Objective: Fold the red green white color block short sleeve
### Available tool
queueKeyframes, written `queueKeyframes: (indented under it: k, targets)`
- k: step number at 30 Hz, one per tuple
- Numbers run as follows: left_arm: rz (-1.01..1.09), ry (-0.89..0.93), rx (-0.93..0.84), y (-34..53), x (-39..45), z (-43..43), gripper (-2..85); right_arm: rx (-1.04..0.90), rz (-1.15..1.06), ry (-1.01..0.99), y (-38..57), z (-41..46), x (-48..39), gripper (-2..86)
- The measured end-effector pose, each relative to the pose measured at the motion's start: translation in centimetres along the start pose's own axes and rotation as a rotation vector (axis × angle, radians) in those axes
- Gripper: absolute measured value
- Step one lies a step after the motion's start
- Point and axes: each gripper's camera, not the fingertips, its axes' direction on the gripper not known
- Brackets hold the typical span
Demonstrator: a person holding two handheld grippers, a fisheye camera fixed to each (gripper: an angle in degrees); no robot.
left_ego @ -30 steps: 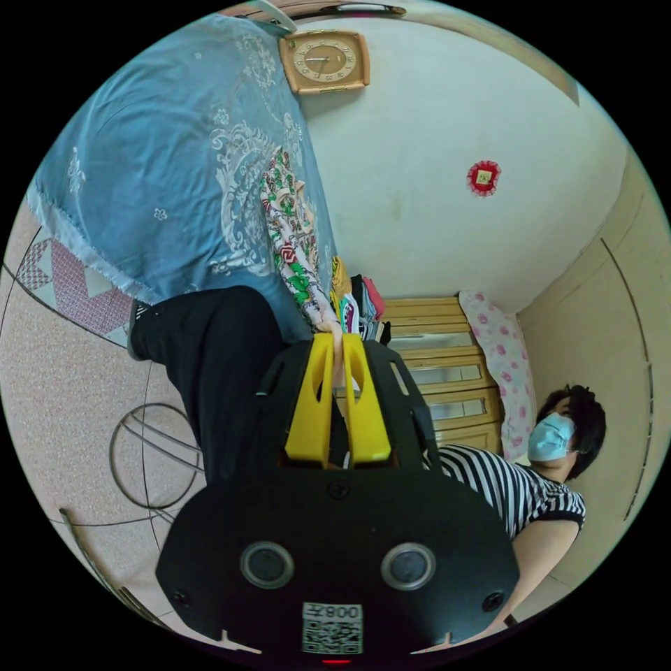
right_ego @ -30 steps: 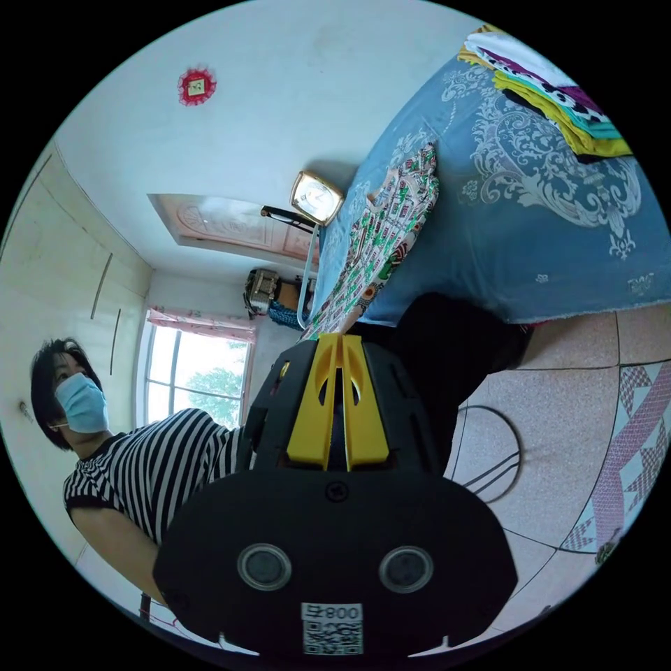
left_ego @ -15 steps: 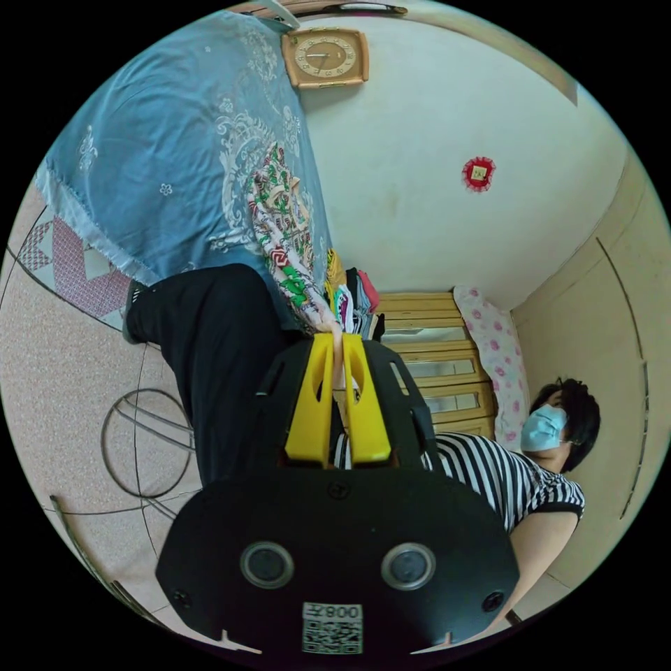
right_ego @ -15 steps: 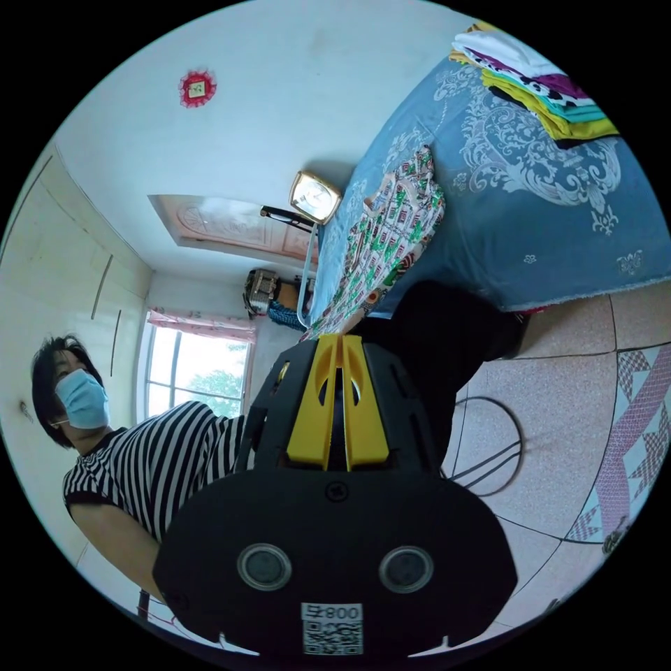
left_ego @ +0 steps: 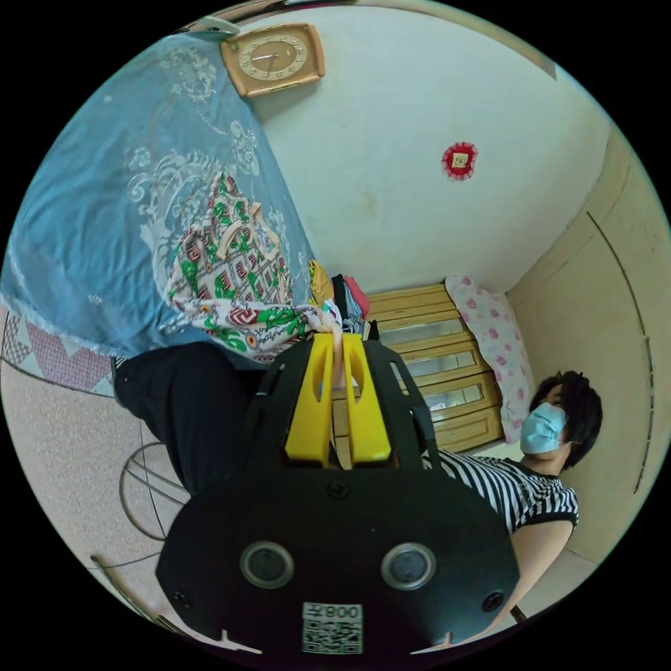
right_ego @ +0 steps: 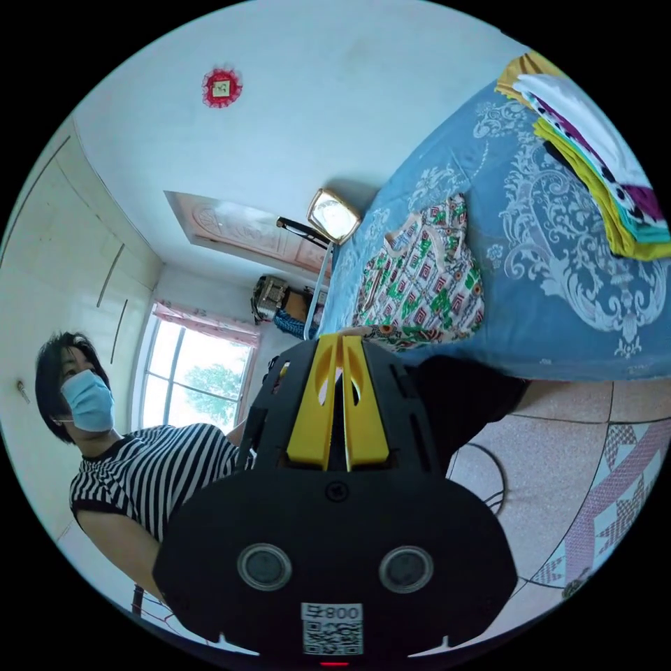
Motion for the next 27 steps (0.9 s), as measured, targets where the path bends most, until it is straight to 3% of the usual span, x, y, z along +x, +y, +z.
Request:
queueKeyframes:
  k: [12,27]
  targets:
    - [0.016,-0.041,-0.017,-17.9,-2.3,6.1,2.8,-0.017,0.004,0.046,-18.0,3.9,3.8,0.5]
    - [-0.1,-0.148,-0.046,-38.3,-12.6,11.8,2.8,-0.104,0.131,0.101,-37.9,12.0,14.9,0.5]
